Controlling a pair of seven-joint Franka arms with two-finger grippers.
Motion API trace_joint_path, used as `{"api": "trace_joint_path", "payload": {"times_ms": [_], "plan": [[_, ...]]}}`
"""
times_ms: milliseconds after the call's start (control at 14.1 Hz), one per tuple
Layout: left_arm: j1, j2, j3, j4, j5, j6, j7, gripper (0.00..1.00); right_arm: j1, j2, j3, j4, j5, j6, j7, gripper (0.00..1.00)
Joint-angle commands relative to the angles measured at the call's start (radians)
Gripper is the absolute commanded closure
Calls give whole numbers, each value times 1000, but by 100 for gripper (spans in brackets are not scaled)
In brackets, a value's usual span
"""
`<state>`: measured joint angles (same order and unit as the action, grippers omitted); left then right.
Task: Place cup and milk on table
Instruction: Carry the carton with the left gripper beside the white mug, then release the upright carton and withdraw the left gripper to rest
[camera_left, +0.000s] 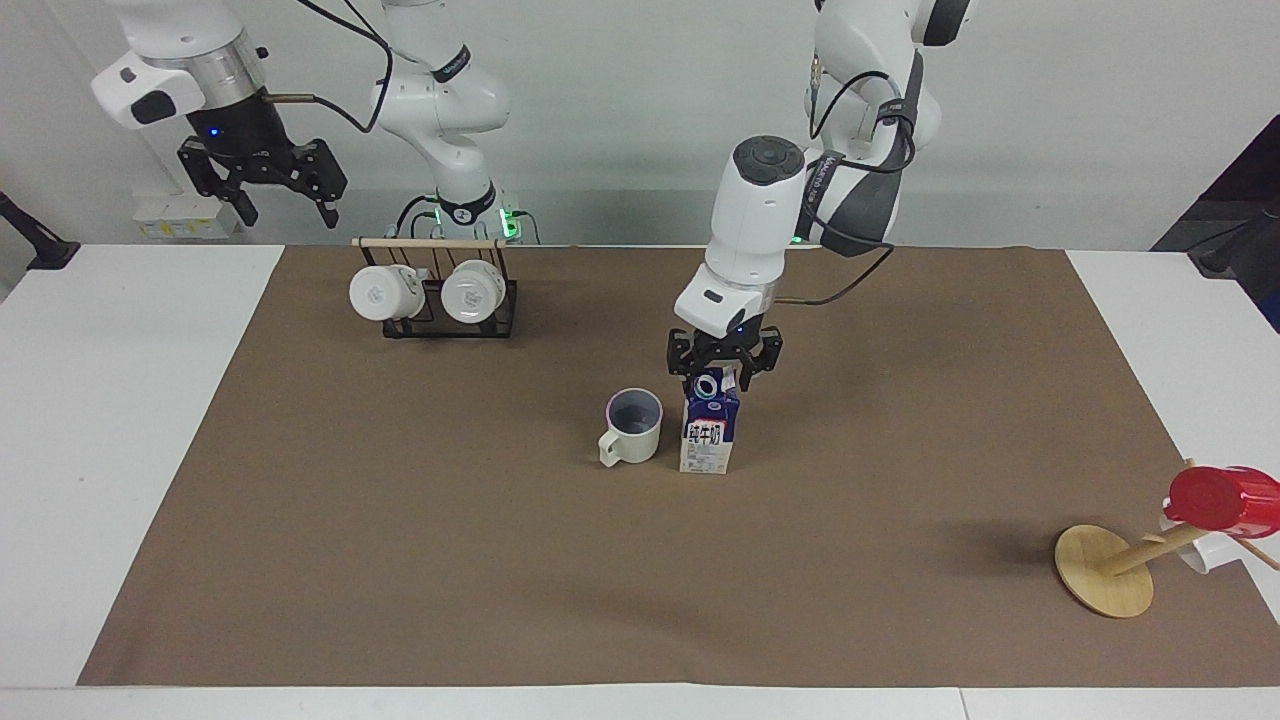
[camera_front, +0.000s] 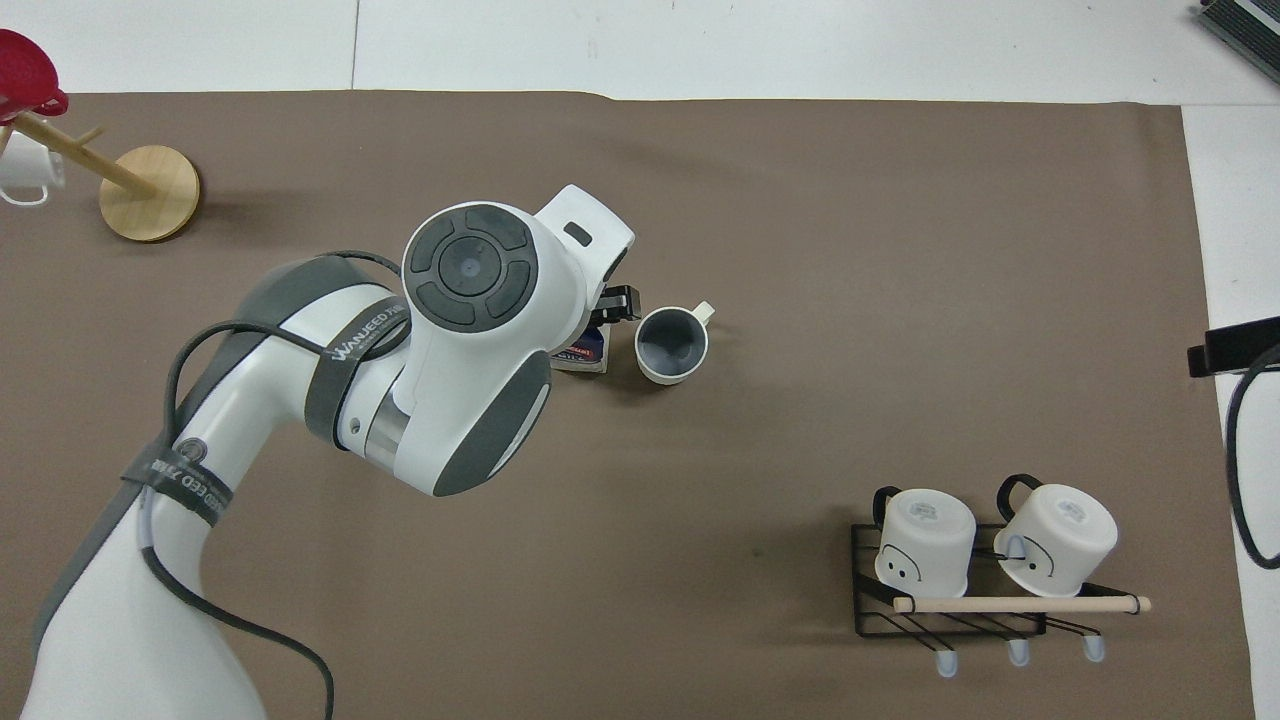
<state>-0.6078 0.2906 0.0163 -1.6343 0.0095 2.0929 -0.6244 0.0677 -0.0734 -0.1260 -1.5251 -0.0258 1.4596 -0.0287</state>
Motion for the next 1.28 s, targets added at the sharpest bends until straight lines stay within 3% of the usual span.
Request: {"api": "trace_joint_path", "payload": {"times_ms": [0, 427, 925, 1209], "plan": [[-9, -63, 10, -9, -5, -14, 3, 0, -11, -9, -1, -15, 38, 8, 13, 0], [78, -246, 24, -18, -5, -223, 69, 0, -11, -14, -3, -20, 37, 11, 16, 0], [321, -314, 27, -6, -3, -321, 423, 0, 0, -25, 5, -42, 17, 16, 27, 0], [462, -300, 30, 97, -5, -387, 589, 0, 14, -31, 5, -50, 10, 16, 27, 0]]}}
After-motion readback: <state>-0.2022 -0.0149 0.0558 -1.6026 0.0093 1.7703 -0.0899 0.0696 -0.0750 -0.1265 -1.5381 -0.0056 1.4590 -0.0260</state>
